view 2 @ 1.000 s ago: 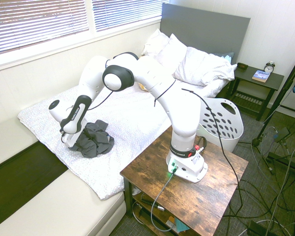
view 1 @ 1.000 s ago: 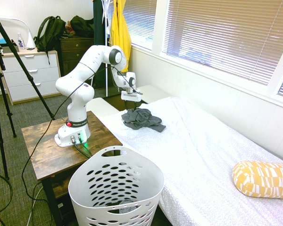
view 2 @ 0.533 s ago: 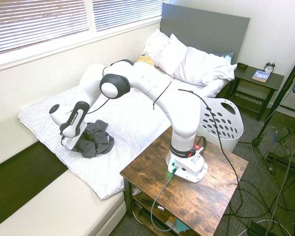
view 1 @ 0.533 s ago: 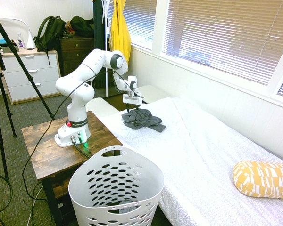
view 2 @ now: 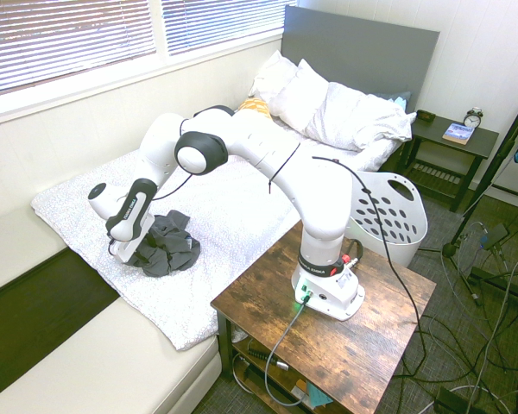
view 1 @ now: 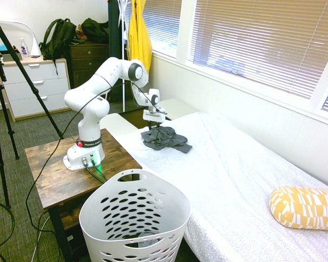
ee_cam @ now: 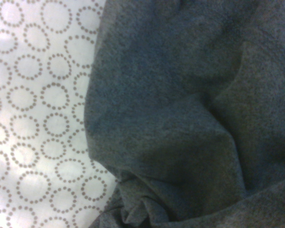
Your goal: Put my clothes in the laundry bag
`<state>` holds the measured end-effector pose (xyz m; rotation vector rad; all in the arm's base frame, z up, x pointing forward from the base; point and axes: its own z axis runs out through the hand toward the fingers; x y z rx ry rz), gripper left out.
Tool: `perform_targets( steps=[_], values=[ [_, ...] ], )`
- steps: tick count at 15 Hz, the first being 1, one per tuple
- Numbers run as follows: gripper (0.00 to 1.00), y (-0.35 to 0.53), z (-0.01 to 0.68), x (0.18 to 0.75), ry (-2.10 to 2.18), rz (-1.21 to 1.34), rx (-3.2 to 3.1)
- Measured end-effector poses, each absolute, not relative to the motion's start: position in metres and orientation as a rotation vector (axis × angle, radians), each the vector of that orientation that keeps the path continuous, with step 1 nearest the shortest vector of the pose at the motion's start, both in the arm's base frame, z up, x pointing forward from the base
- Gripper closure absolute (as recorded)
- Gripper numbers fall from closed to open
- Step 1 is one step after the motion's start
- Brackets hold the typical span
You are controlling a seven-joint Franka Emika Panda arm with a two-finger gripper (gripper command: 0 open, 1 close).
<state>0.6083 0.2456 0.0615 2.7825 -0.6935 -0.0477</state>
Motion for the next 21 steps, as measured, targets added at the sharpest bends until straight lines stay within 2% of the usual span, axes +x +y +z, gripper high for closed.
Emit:
perform_targets(
  steps=[7, 16, 18, 21],
  values=[
    [1.00, 0.231, 0.071, 0.615, -0.766, -0.061, 2.782],
    [1.00, 0.199, 0.105, 0.594, -0.680, -0.180, 2.801],
    [1.00, 0.191, 0.139, 0.589, -0.584, -0.269, 2.808],
    [1.00, 0.153, 0.232, 0.590, -0.444, -0.357, 2.745]
  ],
)
